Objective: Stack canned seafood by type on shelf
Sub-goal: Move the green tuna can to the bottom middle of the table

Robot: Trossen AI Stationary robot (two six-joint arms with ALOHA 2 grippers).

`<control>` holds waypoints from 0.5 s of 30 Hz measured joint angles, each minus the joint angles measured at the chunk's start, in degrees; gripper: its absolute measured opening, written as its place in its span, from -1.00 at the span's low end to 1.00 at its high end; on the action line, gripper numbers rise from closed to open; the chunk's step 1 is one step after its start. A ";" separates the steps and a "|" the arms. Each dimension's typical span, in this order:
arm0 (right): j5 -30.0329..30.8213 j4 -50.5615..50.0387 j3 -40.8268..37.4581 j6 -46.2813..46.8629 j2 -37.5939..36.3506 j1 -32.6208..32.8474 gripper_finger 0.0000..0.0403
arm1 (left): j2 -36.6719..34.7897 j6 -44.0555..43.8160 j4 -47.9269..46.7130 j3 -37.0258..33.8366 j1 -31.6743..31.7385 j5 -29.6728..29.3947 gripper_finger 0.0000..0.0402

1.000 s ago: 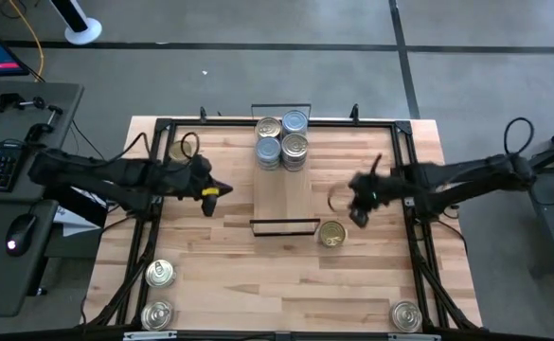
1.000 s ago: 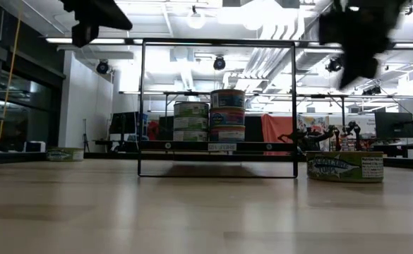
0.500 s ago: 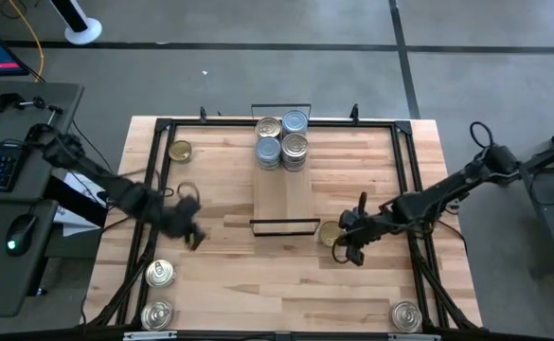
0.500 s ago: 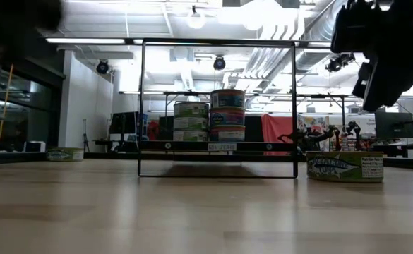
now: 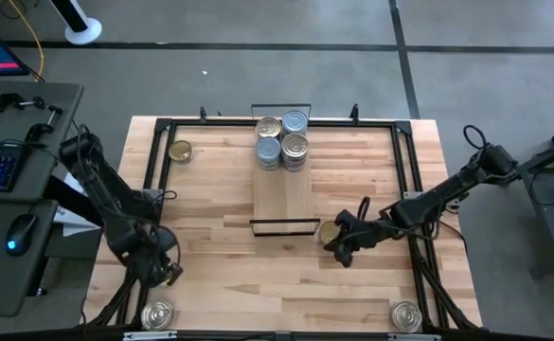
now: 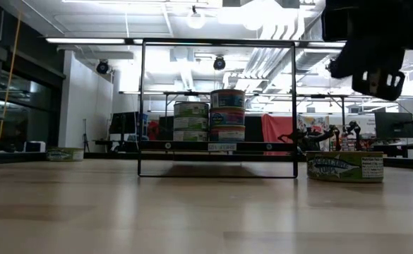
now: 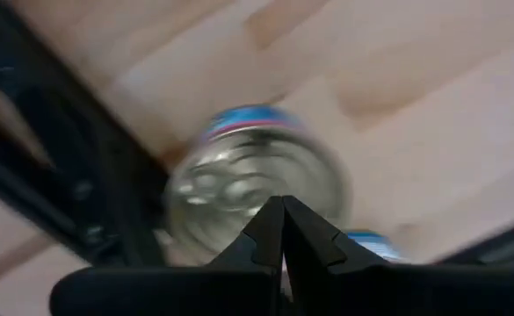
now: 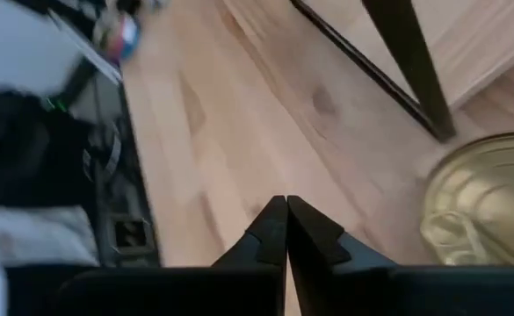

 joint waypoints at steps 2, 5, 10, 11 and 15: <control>2.06 1.87 0.02 3.05 0.00 0.96 -1.00 | 1.45 -0.33 -1.22 0.00 -1.81 0.35 -1.00; 4.44 2.67 0.32 7.24 0.00 1.89 -1.00 | 3.14 -0.35 -0.32 0.00 -3.95 0.34 -1.00; 7.27 2.81 2.59 8.38 0.00 2.67 -1.00 | 5.50 -0.97 4.33 0.00 -5.86 -0.01 -1.00; 7.76 2.79 2.99 8.35 0.00 2.83 -1.00 | 6.40 -0.94 5.01 0.00 -5.90 -0.49 -1.00; 9.11 2.71 4.54 6.57 -0.02 4.24 -1.00 | 10.58 -0.94 7.30 0.31 -5.57 -0.56 -1.00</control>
